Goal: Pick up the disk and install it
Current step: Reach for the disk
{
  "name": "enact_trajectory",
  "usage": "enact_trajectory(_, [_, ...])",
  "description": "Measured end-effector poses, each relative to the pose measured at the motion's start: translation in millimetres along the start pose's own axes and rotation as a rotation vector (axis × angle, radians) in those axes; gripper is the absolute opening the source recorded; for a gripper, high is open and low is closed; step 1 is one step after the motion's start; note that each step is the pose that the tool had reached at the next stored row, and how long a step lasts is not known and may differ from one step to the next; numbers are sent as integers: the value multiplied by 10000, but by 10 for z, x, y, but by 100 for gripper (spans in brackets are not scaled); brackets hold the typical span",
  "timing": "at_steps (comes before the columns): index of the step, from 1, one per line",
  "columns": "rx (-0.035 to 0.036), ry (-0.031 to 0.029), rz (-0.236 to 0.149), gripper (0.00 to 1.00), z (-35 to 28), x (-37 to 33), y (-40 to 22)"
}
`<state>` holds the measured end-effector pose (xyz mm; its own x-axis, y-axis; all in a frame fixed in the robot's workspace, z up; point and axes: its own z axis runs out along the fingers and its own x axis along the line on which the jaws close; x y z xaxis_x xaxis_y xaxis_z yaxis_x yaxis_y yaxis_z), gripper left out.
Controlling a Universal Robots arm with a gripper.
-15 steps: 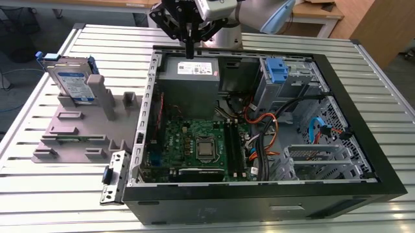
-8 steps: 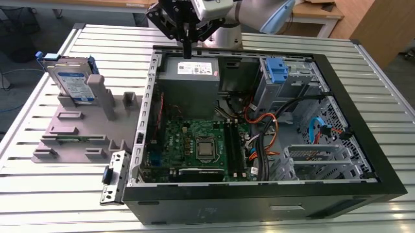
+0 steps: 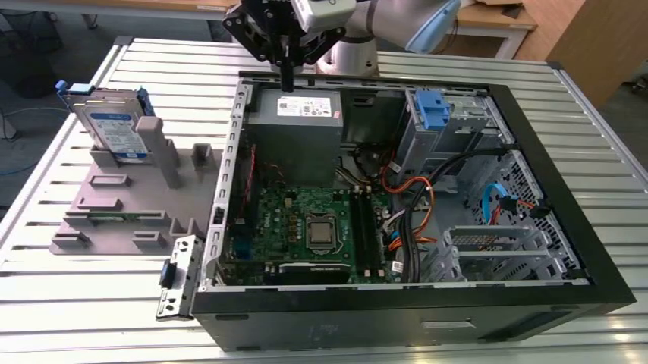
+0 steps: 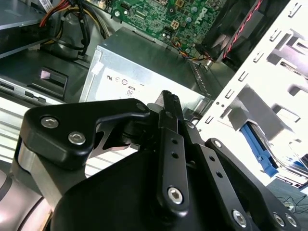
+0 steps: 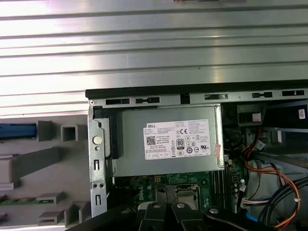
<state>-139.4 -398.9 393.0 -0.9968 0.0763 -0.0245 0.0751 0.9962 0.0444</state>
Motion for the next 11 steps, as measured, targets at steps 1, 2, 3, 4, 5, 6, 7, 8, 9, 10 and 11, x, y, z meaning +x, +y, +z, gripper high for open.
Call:
enact_trajectory(1, [1, 1, 0, 11, 0, 6, 0])
enact_trajectory(2, [0, 1, 0, 11, 0, 10, 0])
enact_trajectory(3, [1, 1, 0, 11, -1, 14, -1])
enact_trajectory(4, [0, 0, 0, 11, -1, 19, -1])
enact_trajectory(5, [0, 0, 0, 11, -1, 26, -2])
enact_trajectory(6, [1, 1, -1, 11, -1, 34, -3])
enact_trajectory(7, [1, 0, -1, 11, -1, 42, -3])
enact_trajectory(8, [1, 1, -1, 11, -2, 51, -4])
enact_trajectory(9, [1, 1, -1, 11, -2, 62, -5])
enact_trajectory(10, [0, 0, -1, 11, -2, 74, -6])
enact_trajectory(11, [1, 0, 0, 11, -2, 86, -7])
